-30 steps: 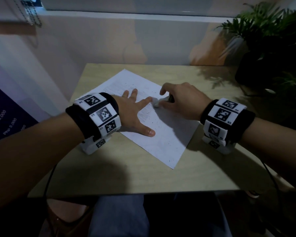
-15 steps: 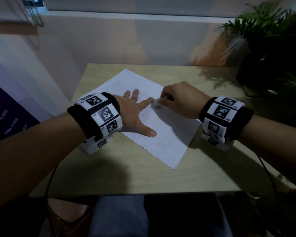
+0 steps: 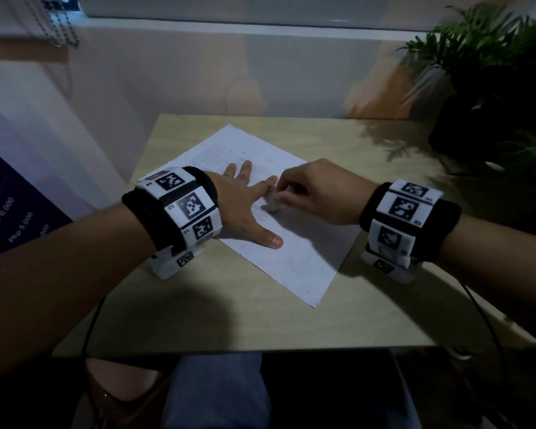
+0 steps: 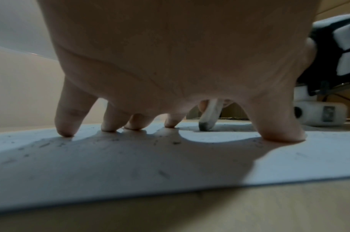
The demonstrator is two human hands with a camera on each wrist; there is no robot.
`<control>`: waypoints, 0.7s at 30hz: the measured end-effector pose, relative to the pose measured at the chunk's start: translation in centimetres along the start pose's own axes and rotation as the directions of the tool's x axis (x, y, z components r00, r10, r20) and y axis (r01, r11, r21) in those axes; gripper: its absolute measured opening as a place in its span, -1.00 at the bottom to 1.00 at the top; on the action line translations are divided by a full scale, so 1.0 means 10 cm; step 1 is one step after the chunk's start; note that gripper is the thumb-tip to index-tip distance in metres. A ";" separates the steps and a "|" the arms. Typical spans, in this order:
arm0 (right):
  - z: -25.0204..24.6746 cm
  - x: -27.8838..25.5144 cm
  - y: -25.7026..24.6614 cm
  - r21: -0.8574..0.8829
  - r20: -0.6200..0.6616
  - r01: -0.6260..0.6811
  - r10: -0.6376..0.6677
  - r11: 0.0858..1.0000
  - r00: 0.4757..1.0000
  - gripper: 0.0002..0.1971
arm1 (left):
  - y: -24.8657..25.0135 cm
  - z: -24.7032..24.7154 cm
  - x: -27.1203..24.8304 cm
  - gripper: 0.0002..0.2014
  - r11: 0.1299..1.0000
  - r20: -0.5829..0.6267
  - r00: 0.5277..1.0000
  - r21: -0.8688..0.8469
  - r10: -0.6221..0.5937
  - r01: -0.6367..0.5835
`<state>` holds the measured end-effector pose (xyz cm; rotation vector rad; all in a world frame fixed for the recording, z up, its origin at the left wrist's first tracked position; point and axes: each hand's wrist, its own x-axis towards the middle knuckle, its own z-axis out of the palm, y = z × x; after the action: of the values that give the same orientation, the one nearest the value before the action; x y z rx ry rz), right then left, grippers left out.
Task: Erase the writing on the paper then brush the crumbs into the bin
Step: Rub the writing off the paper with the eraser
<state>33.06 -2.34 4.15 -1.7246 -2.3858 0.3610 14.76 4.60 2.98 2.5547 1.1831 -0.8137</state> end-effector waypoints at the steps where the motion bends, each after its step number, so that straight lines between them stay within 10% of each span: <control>1: -0.03 0.02 0.05 -0.003 -0.012 -0.025 0.025 1.000 1.000 -0.72 | 0.01 0.01 0.00 0.35 1.000 -0.013 1.000 0.010 -0.003 0.003; 6: -0.04 0.12 0.20 -0.113 -0.078 -0.244 0.236 0.963 0.969 -0.71 | 0.01 0.02 -0.02 0.38 1.000 -0.031 0.999 0.024 -0.011 0.012; 21: -0.15 0.17 0.04 -0.115 0.062 -0.098 0.106 0.989 0.992 -0.71 | 0.02 0.00 -0.05 0.33 0.999 -0.019 1.000 0.028 -0.016 0.017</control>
<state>33.31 -0.50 5.47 -1.9182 -2.4134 0.3109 14.65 4.21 3.28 2.5840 1.2085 -0.8175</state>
